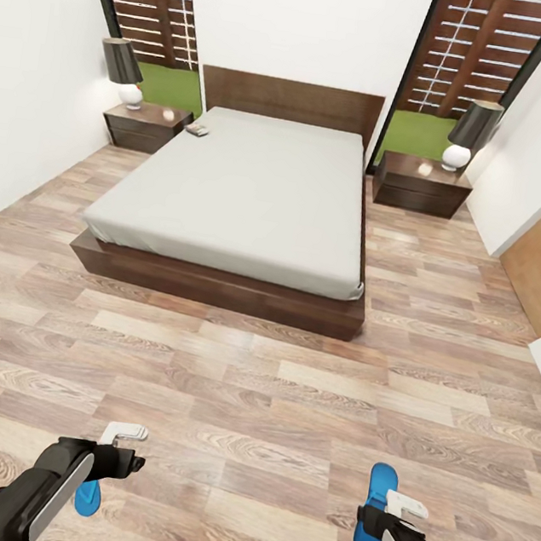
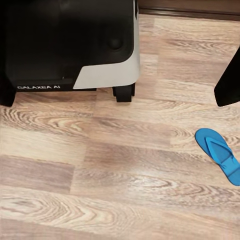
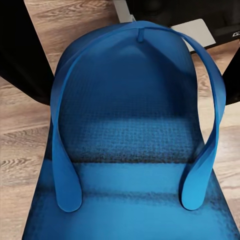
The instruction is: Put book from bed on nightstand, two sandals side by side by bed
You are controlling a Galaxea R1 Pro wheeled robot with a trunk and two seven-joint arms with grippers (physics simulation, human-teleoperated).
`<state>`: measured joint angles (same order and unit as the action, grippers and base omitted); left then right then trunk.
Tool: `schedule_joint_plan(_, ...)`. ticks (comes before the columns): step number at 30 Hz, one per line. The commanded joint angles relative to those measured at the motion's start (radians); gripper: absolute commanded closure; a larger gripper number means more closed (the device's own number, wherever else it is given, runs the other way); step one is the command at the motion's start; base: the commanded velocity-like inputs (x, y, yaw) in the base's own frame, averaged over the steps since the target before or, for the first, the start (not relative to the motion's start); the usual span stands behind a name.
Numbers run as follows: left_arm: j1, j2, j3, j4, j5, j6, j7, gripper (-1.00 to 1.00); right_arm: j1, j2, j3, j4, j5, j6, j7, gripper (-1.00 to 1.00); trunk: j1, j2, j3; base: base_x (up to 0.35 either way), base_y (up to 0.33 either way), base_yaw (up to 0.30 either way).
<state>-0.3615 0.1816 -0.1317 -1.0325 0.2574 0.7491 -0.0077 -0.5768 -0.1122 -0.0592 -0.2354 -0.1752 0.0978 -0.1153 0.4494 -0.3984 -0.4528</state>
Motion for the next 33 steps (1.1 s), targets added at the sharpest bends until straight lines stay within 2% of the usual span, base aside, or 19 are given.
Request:
schedule_joint_plan(1,0.0,0.001,-0.002,-0.001,0.0,0.004,-0.001,-1.0,0.0,0.0,-0.002,-0.002,-0.007,0.005,-0.002,1.0,0.001,-0.002,0.0,0.0,0.0,0.0)
schedule_joint_plan(33,0.0,0.0,-0.002,-0.001,0.0,0.004,0.001,-1.0,0.0,0.001,-0.001,-0.002,-0.007,0.005,-0.003,1.0,0.001,-0.002,0.053,0.0,0.0,0.0)
